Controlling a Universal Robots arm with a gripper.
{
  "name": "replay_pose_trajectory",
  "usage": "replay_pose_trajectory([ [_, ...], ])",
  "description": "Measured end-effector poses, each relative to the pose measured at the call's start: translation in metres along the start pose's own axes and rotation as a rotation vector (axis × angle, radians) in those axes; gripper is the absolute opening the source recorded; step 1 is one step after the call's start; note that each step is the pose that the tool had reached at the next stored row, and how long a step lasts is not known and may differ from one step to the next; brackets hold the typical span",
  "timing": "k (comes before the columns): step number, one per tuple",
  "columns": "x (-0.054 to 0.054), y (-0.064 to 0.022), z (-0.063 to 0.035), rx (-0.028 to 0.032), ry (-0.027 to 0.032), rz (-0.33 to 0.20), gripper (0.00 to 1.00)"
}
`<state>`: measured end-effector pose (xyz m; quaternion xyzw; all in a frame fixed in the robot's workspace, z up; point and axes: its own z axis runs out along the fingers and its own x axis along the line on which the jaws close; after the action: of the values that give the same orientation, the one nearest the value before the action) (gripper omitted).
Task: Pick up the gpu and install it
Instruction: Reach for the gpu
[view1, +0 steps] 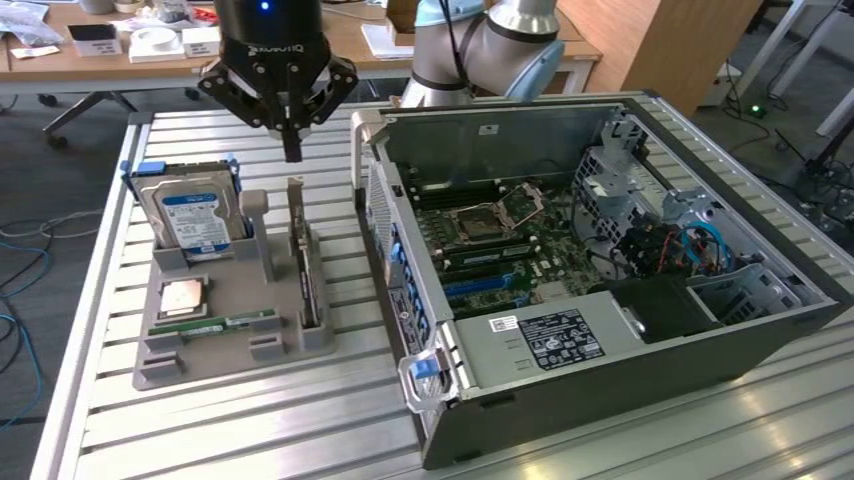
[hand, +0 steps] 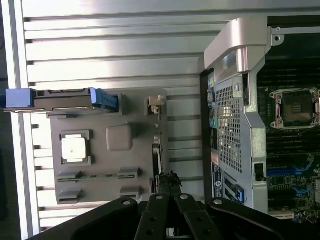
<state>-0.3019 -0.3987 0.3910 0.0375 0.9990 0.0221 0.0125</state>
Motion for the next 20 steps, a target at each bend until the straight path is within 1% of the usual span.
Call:
replay_pose_trajectory([
  [3, 0.004, -0.0003, 0.0, 0.0, 0.0, 0.0, 0.11],
  [8, 0.005, -0.0004, -0.0001, 0.0, 0.0, 0.0, 0.11],
  [14, 0.012, -0.0009, -0.0002, 0.0, 0.0, 0.0, 0.11],
  [20, 0.012, -0.0009, -0.0002, 0.0, 0.0, 0.0, 0.11],
])
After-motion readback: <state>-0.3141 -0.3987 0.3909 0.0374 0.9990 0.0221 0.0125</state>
